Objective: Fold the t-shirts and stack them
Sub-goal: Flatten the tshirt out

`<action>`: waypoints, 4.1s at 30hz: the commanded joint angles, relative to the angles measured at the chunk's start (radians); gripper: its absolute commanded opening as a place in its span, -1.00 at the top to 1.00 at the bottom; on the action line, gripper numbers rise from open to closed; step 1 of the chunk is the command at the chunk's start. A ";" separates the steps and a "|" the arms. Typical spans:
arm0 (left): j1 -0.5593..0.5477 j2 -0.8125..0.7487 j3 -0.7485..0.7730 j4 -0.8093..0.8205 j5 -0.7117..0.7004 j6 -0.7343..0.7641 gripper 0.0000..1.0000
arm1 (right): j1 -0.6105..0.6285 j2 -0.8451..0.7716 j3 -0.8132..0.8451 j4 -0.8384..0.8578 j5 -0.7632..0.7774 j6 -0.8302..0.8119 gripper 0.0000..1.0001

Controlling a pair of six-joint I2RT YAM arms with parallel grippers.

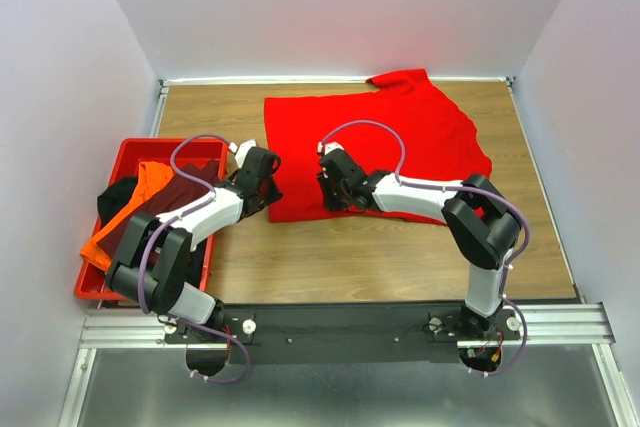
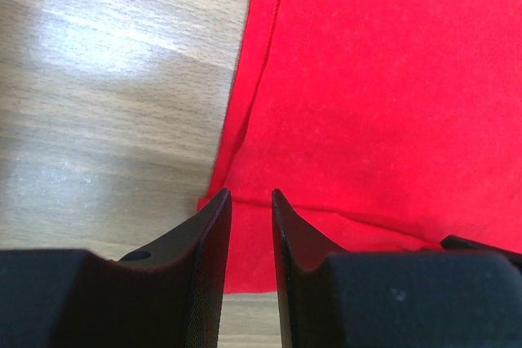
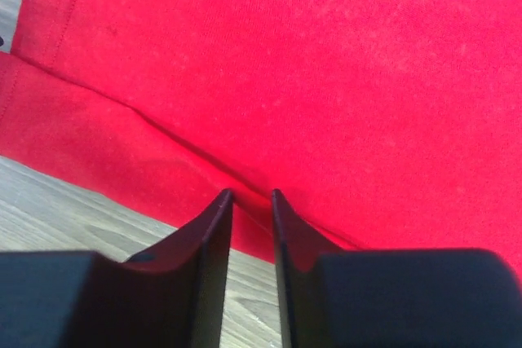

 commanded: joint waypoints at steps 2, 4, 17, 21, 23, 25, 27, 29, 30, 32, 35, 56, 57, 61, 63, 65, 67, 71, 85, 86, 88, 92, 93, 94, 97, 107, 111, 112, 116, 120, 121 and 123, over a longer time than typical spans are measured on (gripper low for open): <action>0.007 0.020 0.038 0.022 0.015 0.022 0.32 | 0.009 0.016 -0.018 0.014 0.029 -0.004 0.54; 0.009 0.021 0.043 0.023 0.017 0.026 0.32 | 0.010 0.011 -0.023 0.014 0.031 -0.003 0.63; 0.016 0.031 0.056 0.019 0.029 0.045 0.33 | 0.012 -0.116 -0.119 0.014 -0.023 0.023 0.99; 0.016 0.032 0.066 0.018 0.044 0.052 0.32 | 0.013 -0.158 -0.170 0.014 -0.029 0.035 0.99; 0.016 0.034 0.070 0.020 0.055 0.059 0.32 | 0.017 -0.173 -0.196 0.016 -0.035 0.046 0.99; 0.016 0.034 0.072 0.020 0.061 0.065 0.32 | 0.021 -0.178 -0.208 0.016 -0.040 0.049 0.99; 0.016 0.037 0.073 0.026 0.078 0.081 0.32 | 0.030 -0.184 -0.225 0.023 -0.050 0.055 0.99; 0.016 0.044 0.075 0.029 0.093 0.090 0.32 | 0.038 -0.185 -0.236 0.031 -0.063 0.060 0.99; 0.015 0.047 0.076 0.031 0.107 0.104 0.32 | 0.040 -0.185 -0.240 0.034 -0.067 0.062 0.99; 0.015 0.060 0.078 0.034 0.119 0.118 0.32 | 0.047 -0.188 -0.248 0.051 -0.087 0.066 0.92; 0.015 0.081 0.084 0.037 0.141 0.140 0.32 | 0.055 -0.187 -0.253 0.076 -0.115 0.071 0.83; -0.025 0.072 0.015 0.012 0.178 0.177 0.49 | 0.059 -0.096 -0.194 0.192 -0.265 0.081 0.61; -0.027 0.067 0.012 0.012 0.178 0.177 0.51 | 0.058 -0.093 -0.193 0.195 -0.268 0.082 0.61; -0.028 0.044 -0.008 0.008 0.179 0.177 0.57 | 0.059 -0.084 -0.194 0.201 -0.276 0.083 0.60; -0.028 0.029 -0.019 0.003 0.181 0.179 0.61 | 0.058 -0.092 -0.204 0.201 -0.268 0.082 0.56; -0.030 0.018 -0.031 0.000 0.185 0.177 0.66 | 0.058 -0.106 -0.217 0.201 -0.261 0.082 0.52; -0.033 0.011 -0.039 -0.003 0.187 0.176 0.70 | 0.059 -0.112 -0.225 0.201 -0.248 0.080 0.47; -0.048 -0.020 -0.065 -0.008 0.193 0.167 0.77 | 0.059 -0.122 -0.239 0.201 -0.239 0.080 0.46; -0.076 -0.104 -0.163 -0.024 0.193 0.122 0.86 | 0.058 -0.081 -0.113 0.200 -0.161 0.046 0.17; -0.076 -0.110 -0.172 -0.024 0.192 0.121 0.86 | 0.059 -0.072 -0.083 0.201 -0.161 0.043 0.17; -0.076 -0.127 -0.177 -0.031 0.192 0.107 0.88 | 0.059 -0.032 -0.049 0.200 -0.164 0.031 0.17; -0.076 -0.178 -0.169 -0.055 0.167 0.081 0.90 | 0.058 0.055 0.043 0.204 -0.192 0.002 0.17; -0.076 -0.190 -0.165 -0.061 0.158 0.073 0.90 | 0.059 0.072 0.075 0.204 -0.201 -0.001 0.17; -0.076 -0.201 -0.160 -0.078 0.147 0.069 0.90 | 0.059 0.104 0.089 0.204 -0.215 -0.004 0.17; -0.074 -0.253 -0.142 -0.118 0.103 0.044 0.88 | 0.058 0.138 0.126 0.206 -0.239 -0.006 0.17; -0.048 -0.330 -0.097 -0.170 0.035 0.030 0.57 | 0.064 0.198 0.143 0.214 -0.290 0.009 0.22; -0.040 -0.322 -0.094 -0.167 0.034 0.027 0.50 | 0.075 0.163 0.109 0.224 -0.296 0.023 0.55; -0.039 -0.324 -0.095 -0.167 0.037 0.020 0.49 | 0.076 0.152 0.099 0.233 -0.298 0.028 0.67; -0.024 -0.327 -0.105 -0.164 0.044 0.004 0.46 | 0.082 0.106 0.043 0.267 -0.325 0.052 0.78; -0.005 -0.324 -0.112 -0.149 0.064 0.003 0.44 | 0.096 0.078 -0.009 0.301 -0.373 0.075 0.78; -0.001 -0.321 -0.112 -0.150 0.066 0.003 0.44 | 0.101 0.074 -0.026 0.306 -0.380 0.077 0.78; 0.004 -0.313 -0.114 -0.141 0.080 0.009 0.42 | 0.115 0.068 -0.036 0.315 -0.385 0.080 0.78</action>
